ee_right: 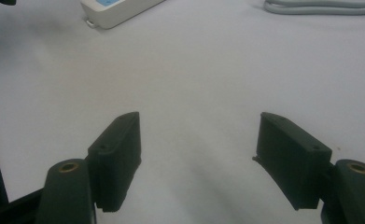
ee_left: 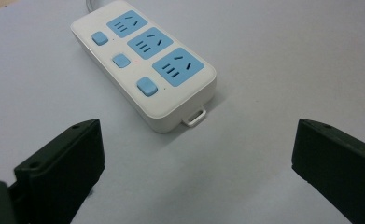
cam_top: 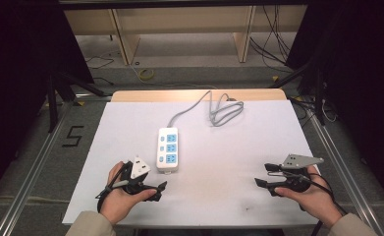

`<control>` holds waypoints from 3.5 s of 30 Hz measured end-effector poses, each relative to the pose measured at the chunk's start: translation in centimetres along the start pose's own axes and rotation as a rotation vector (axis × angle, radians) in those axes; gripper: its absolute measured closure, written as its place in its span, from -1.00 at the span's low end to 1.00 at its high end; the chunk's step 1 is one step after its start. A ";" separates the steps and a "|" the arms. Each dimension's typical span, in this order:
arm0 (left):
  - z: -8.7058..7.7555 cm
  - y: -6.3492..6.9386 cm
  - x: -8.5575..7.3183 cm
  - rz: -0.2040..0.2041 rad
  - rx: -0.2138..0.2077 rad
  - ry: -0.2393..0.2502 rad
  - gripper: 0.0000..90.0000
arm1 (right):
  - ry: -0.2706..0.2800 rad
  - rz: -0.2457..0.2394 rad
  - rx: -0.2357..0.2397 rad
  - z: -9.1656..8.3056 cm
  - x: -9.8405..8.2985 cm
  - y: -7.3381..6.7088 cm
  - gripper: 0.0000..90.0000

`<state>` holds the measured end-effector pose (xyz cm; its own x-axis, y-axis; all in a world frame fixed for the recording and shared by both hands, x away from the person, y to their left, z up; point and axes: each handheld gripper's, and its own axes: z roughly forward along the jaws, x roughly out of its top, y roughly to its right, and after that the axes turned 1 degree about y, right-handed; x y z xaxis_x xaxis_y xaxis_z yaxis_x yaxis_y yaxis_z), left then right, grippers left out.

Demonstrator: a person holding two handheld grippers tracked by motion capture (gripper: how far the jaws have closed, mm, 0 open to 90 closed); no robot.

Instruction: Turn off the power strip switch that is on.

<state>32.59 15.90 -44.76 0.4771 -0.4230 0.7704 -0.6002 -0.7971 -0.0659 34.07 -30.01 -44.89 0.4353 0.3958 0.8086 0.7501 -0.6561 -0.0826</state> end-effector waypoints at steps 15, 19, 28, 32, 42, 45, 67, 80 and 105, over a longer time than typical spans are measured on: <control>-0.6 -0.2 0.4 -0.023 0.095 0.012 0.20 | -0.002 0.003 -0.011 -0.1 0.0 0.0 -0.28; -1.0 -0.4 0.8 -0.039 0.119 0.033 0.82 | -0.003 0.002 -0.011 -0.1 0.0 0.0 -0.28; -0.6 -0.6 1.8 -0.067 0.148 0.023 1.00 | -0.006 0.008 -0.012 0.1 0.0 0.0 -0.27; 0.0 -0.4 2.3 -0.090 0.135 0.017 1.00 | -0.009 0.003 -0.010 0.2 0.0 0.0 -0.27; 1.2 -0.8 3.2 -0.098 0.139 0.003 1.00 | -0.010 0.001 -0.009 0.4 0.1 -0.1 -0.27; 1.4 -0.9 3.3 -0.100 0.144 -0.003 1.00 | -0.012 0.003 -0.008 0.4 0.1 -0.1 -0.27; 2.7 -1.6 4.2 -0.095 0.168 -0.044 1.00 | -0.013 0.000 -0.006 0.5 0.1 -0.2 -0.27; 3.3 -2.0 4.6 -0.099 0.176 -0.054 1.00 | -0.013 -0.002 -0.006 0.5 0.1 -0.2 -0.27; 4.8 -3.2 5.7 -0.120 0.184 -0.087 1.00 | -0.011 0.008 -0.020 0.1 -0.2 -0.4 -0.27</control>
<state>40.29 13.98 -43.25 0.5963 -0.3495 0.7227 -0.4127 -0.9057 -0.0974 33.76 -29.75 -45.08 0.4473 0.3975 0.8012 0.7363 -0.6722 -0.0774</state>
